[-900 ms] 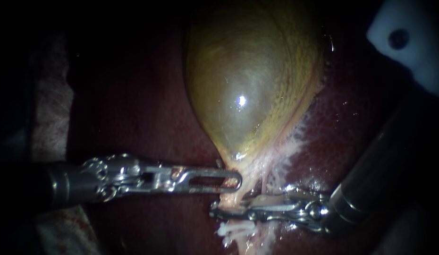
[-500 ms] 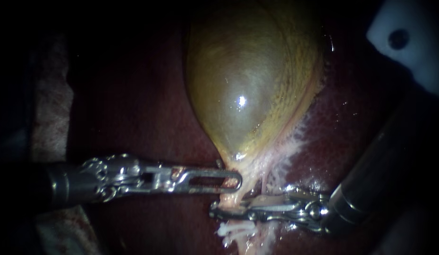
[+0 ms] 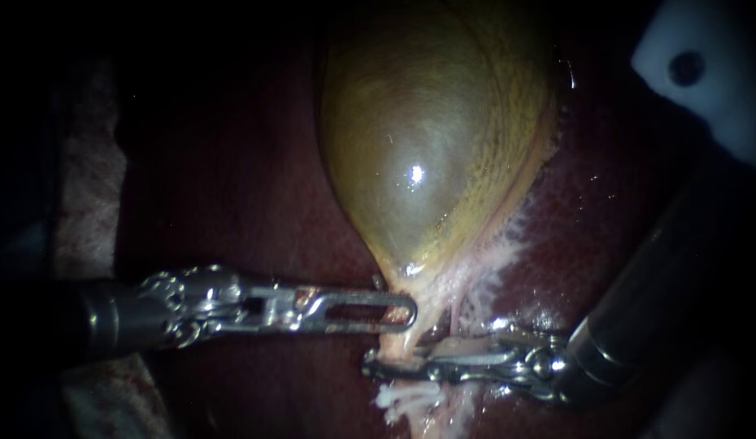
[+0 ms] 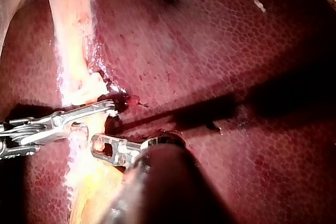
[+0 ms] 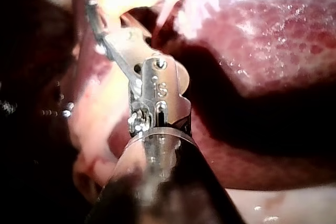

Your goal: Going back third clip left tube

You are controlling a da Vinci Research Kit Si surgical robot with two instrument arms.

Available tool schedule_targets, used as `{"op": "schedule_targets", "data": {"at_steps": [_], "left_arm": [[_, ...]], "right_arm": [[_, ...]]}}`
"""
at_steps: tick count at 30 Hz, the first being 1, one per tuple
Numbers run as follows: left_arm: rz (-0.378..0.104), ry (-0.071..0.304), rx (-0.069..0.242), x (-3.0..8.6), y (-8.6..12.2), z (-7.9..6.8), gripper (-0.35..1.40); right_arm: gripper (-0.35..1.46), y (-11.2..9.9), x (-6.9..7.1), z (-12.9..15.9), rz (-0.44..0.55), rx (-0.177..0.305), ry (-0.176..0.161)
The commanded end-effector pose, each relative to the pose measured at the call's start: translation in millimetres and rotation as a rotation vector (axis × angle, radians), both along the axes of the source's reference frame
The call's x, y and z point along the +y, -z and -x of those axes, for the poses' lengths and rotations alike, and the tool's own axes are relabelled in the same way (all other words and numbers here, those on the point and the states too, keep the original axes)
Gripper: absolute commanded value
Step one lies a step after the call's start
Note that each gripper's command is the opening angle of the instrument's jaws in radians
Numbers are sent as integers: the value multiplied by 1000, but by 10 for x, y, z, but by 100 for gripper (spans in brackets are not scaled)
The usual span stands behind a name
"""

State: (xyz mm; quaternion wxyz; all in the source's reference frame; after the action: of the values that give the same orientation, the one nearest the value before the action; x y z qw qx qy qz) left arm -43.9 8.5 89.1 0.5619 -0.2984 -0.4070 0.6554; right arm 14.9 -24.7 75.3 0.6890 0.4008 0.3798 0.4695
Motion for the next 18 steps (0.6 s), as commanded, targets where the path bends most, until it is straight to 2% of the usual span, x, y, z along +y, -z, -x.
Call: {"op": "schedule_targets", "data": {"at_steps": [1, 8, 18], "left_arm": [[-1, 0, 0, 0, 1, 0, -35], [-2, 0, 0, 1, 2, 0, -35], [-3, 0, 0, 1, 4, -1, -35]], "right_arm": [[30, 0, 1, 1, 2, 0, 1], [48, 1, 0, 2, 49, 10, 25], [51, 7, 0, 8, 90, 21, 50]]}}
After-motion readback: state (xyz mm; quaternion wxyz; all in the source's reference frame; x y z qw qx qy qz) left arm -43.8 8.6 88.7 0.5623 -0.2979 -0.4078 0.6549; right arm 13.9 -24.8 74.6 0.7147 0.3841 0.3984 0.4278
